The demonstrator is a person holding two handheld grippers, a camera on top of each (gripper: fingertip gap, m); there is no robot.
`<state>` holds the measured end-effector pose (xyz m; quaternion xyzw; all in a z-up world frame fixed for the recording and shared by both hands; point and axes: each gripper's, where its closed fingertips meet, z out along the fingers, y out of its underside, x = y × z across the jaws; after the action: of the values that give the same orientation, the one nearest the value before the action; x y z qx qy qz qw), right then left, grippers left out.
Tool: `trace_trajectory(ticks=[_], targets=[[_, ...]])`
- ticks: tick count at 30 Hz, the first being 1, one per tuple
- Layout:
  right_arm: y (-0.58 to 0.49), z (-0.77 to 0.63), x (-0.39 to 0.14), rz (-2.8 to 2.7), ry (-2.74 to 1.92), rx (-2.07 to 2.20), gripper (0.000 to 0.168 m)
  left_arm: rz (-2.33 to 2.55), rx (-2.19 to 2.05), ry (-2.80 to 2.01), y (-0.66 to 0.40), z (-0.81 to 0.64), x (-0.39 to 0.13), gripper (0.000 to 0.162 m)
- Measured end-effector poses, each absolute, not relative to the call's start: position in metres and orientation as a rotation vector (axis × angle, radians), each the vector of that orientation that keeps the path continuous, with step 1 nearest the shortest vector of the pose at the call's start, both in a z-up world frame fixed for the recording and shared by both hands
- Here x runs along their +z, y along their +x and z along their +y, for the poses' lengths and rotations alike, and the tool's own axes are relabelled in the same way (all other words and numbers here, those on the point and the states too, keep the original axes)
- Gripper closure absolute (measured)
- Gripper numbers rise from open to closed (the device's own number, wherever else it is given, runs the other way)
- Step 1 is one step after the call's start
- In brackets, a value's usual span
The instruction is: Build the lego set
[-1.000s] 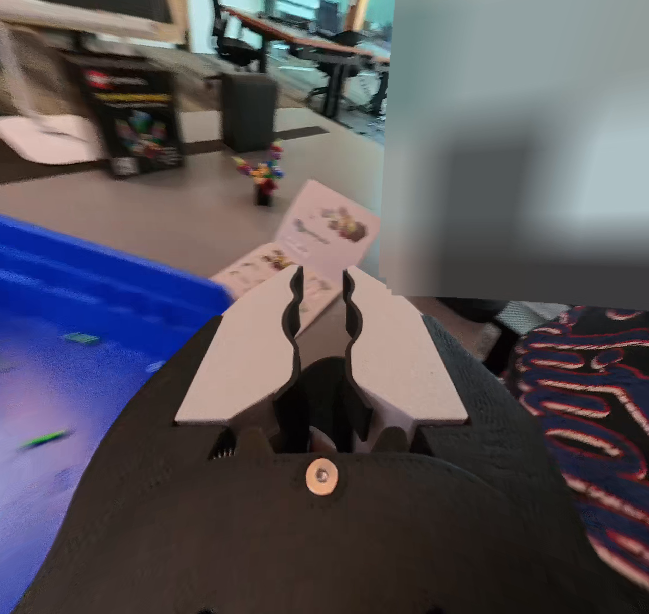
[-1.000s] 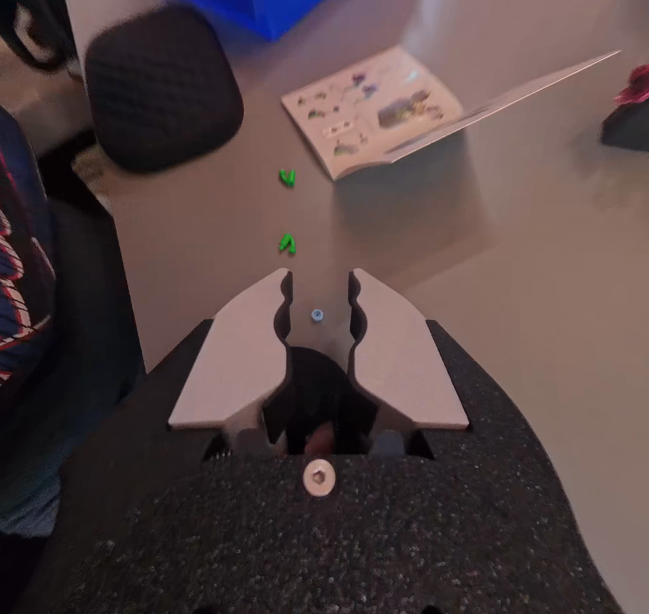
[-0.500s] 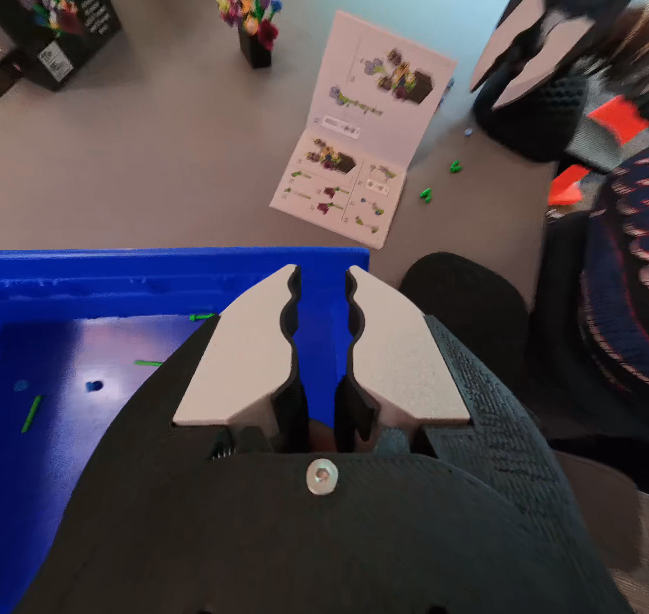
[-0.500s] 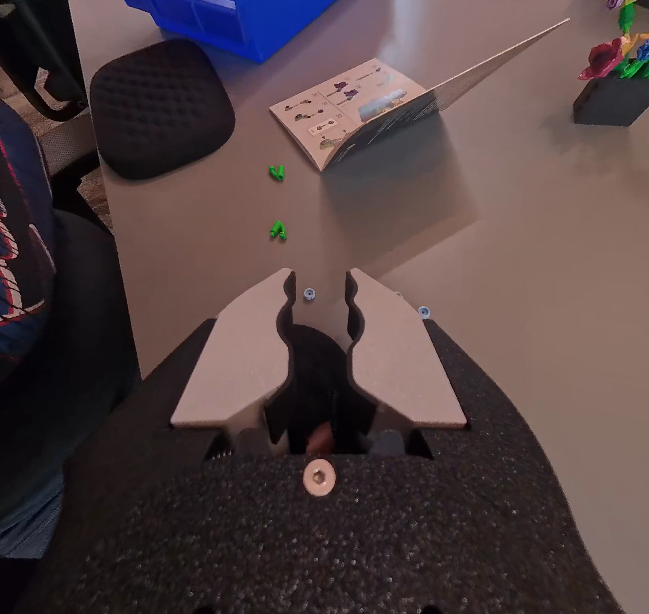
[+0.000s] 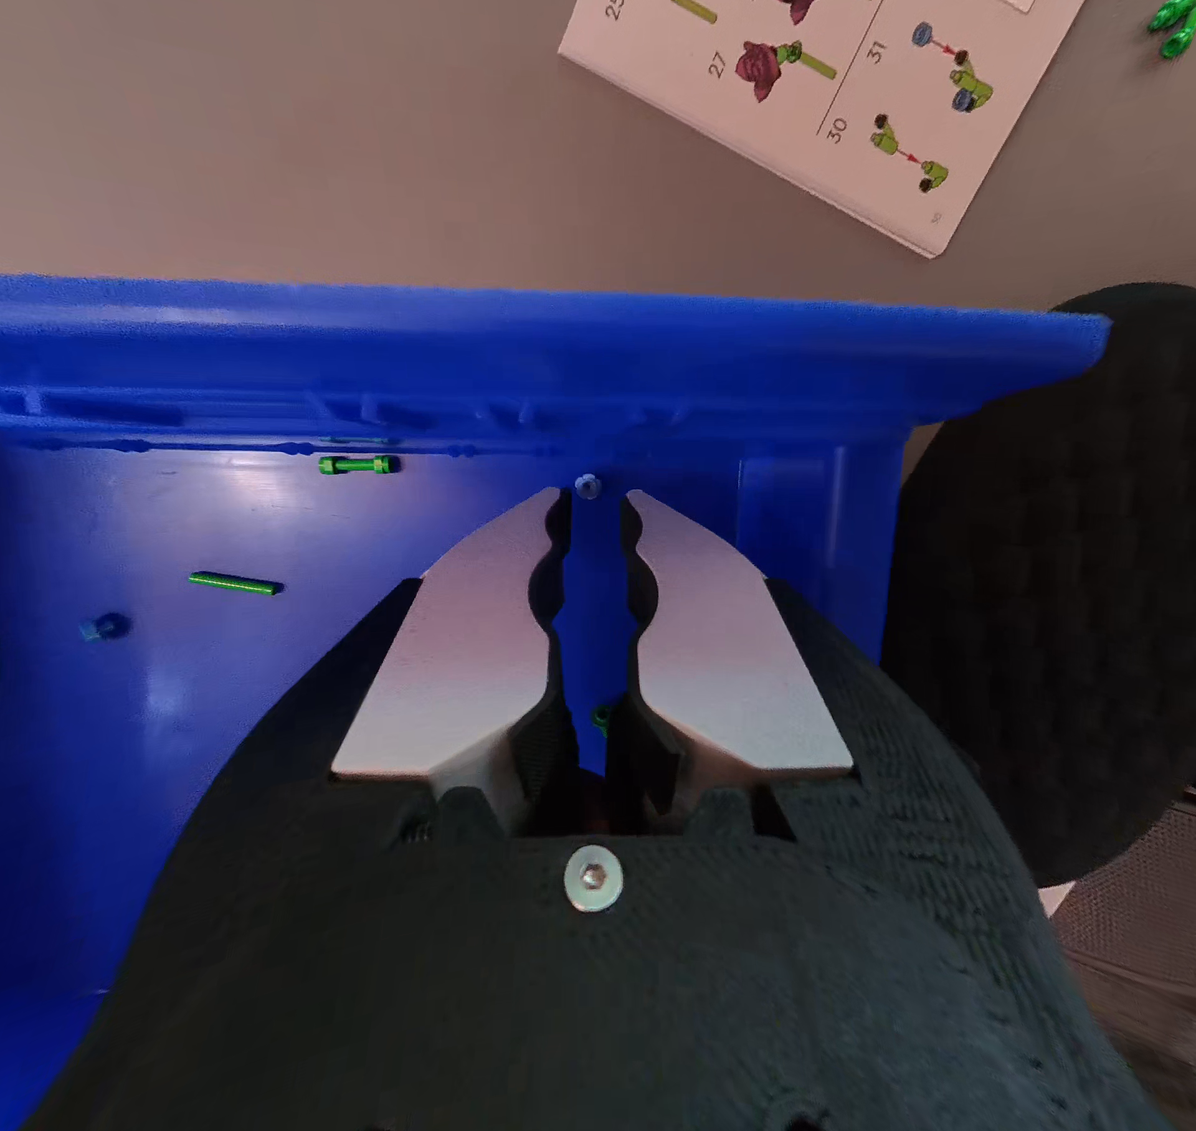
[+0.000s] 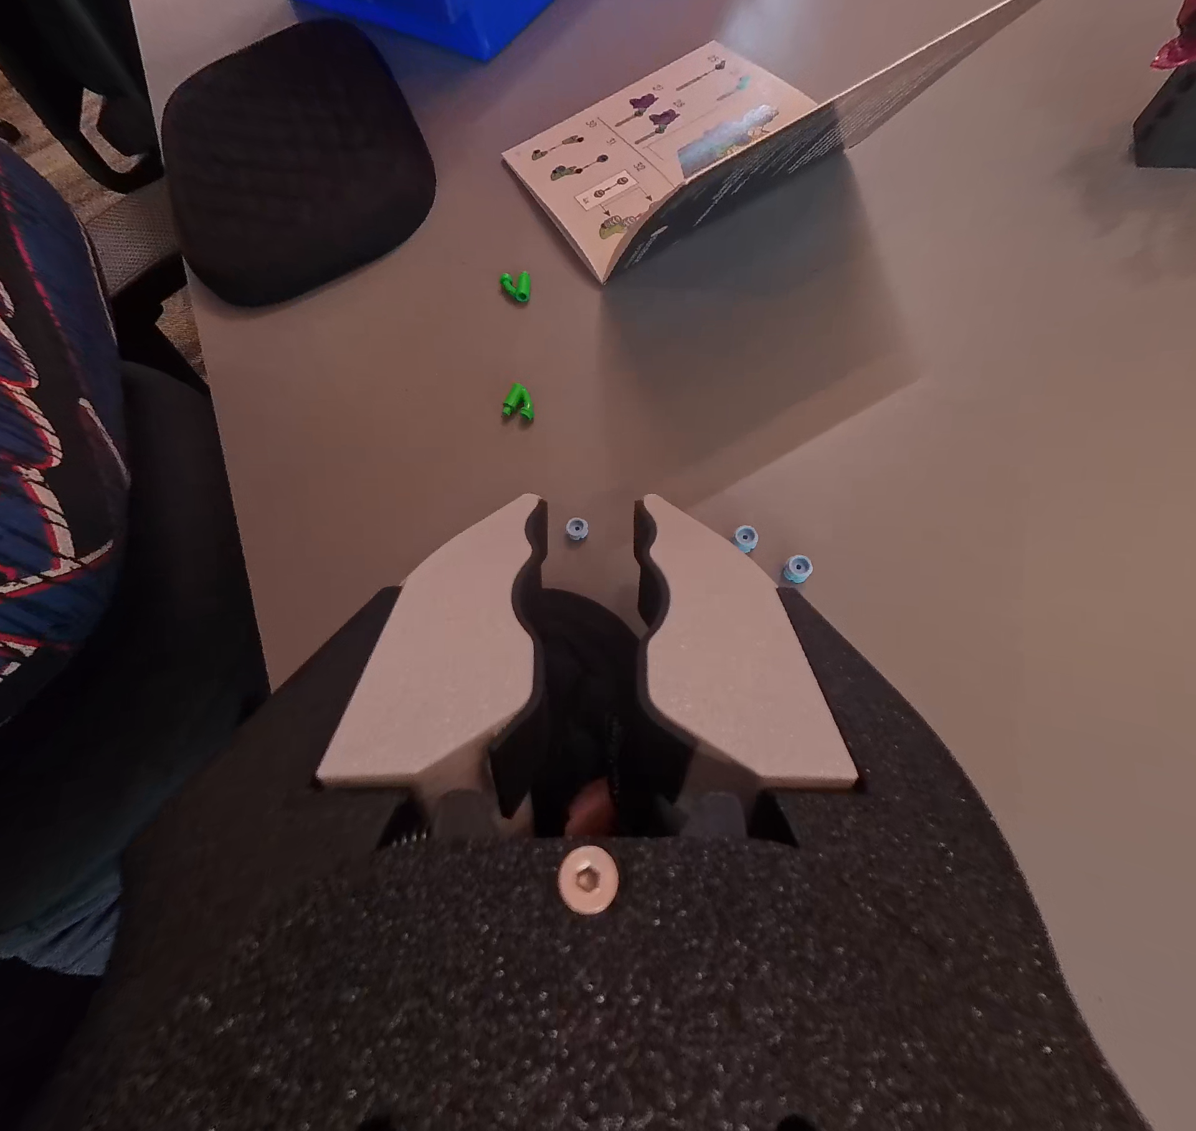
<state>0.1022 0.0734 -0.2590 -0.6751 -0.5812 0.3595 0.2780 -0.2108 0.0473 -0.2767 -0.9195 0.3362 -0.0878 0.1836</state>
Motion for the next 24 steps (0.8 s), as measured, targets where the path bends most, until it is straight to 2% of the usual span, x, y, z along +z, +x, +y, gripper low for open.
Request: trace_trajectory(ticks=[7, 14, 16, 19, 24], targets=[[0.102, 0.073, -0.259, -1.565, -1.796, 0.949, 0.143, 0.897, -0.269, -2.603, -0.212, 0.050, -0.281, 0.147], [0.101, 0.072, -0.260, -1.575, -1.795, 0.936, 0.143, 0.851, -0.231, -2.586, -0.217, 0.053, -0.279, 0.153], [0.101, 0.072, -0.259, -1.573, -1.785, 0.935, 0.143, 0.770, -0.213, -2.493, -0.219, 0.057, -0.256, 0.154], [0.100, 0.072, -0.254, -1.563, -1.740, 0.923, 0.144, 0.586, -0.301, -2.184, -0.207, 0.058, -0.190, 0.154], [0.077, 0.065, -0.210, -1.482, -1.434, 0.990, 0.149, 0.217, -0.929, -1.477, -0.144, 0.010, -0.072, 0.155]])
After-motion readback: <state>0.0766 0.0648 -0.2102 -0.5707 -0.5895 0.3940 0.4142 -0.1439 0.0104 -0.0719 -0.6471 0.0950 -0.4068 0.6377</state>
